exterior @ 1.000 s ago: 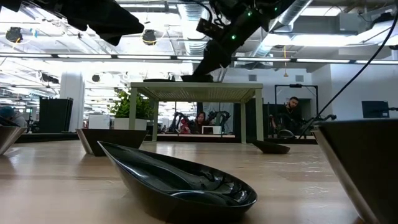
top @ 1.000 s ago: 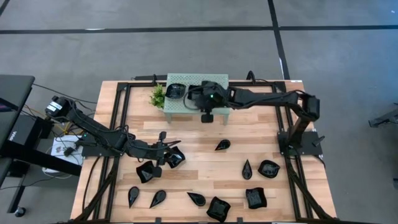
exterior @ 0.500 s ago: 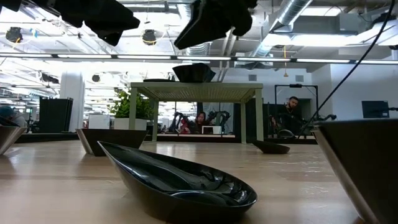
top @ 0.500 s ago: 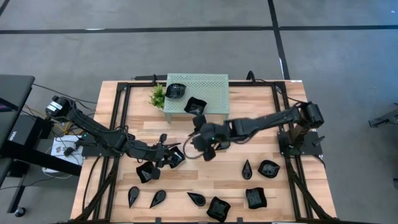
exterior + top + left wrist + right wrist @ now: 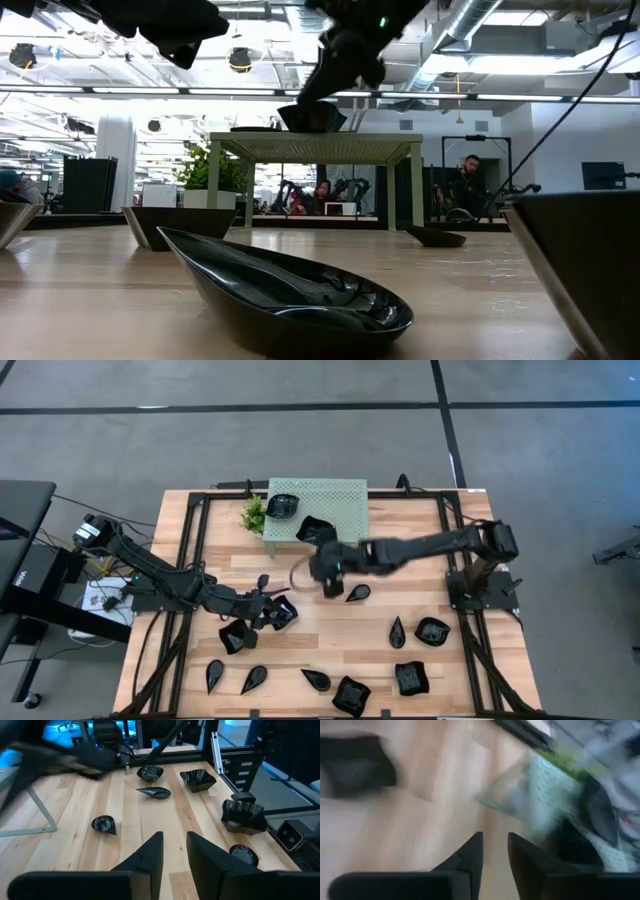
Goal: Pick & Place Mini shaped plates
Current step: Put the distorted square plate on the shelf, then stack the distorted square plate on top of the other distorted square plate on the shelf
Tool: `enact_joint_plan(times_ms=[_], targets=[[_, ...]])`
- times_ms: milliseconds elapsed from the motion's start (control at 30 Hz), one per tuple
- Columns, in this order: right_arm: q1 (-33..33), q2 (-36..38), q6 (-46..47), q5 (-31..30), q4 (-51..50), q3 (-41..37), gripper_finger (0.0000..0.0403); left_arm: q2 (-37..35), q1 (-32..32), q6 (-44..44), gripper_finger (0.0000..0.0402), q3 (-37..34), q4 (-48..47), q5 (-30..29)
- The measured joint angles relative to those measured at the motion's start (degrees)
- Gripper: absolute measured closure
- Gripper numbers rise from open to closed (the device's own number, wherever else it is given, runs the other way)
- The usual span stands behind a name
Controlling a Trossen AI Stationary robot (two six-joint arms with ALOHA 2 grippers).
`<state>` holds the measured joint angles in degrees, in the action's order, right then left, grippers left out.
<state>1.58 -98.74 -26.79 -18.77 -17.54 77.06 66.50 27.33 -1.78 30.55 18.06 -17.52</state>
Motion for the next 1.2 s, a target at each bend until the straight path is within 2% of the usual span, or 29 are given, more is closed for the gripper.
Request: enact_joint_plan(times_ms=[133,333,500,633,867,967,1100,1200], targets=[[-6.27,0.0,0.7,4.73,-0.22,0.0,0.035,-0.01,0.0,1.36,0.0314,0.0,0.04,0.0],[-12.24,0.0,0.81,8.13,0.02,0.0,0.0397,0.0,0.0,1.95,0.0314,0.0,0.04,0.0],[-13.22,0.0,0.66,9.5,1.76,0.0,0.0394,0.0,0.0,1.95,0.0314,0.0,0.04,0.0],[-12.61,0.0,1.8,14.11,1.9,0.0,0.0399,0.0,0.0,1.95,0.0314,0.0,0.04,0.0],[-10.43,0.0,0.98,14.3,5.32,0.0,0.04,0.0,0.0,1.95,0.0314,0.0,0.04,0.0],[-10.58,0.0,3.68,14.64,6.78,0.0,0.0401,0.0,0.0,1.95,0.0314,0.0,0.04,0.0],[-7.9,0.0,6.35,20.88,6.03,0.0,0.0399,0.0,0.0,1.95,0.0314,0.0,0.04,0.0],[-3.46,0.02,7.22,25.69,4.08,-0.42,0.04,-0.02,0.0,1.95,0.0314,0.0,0.04,0.02]])
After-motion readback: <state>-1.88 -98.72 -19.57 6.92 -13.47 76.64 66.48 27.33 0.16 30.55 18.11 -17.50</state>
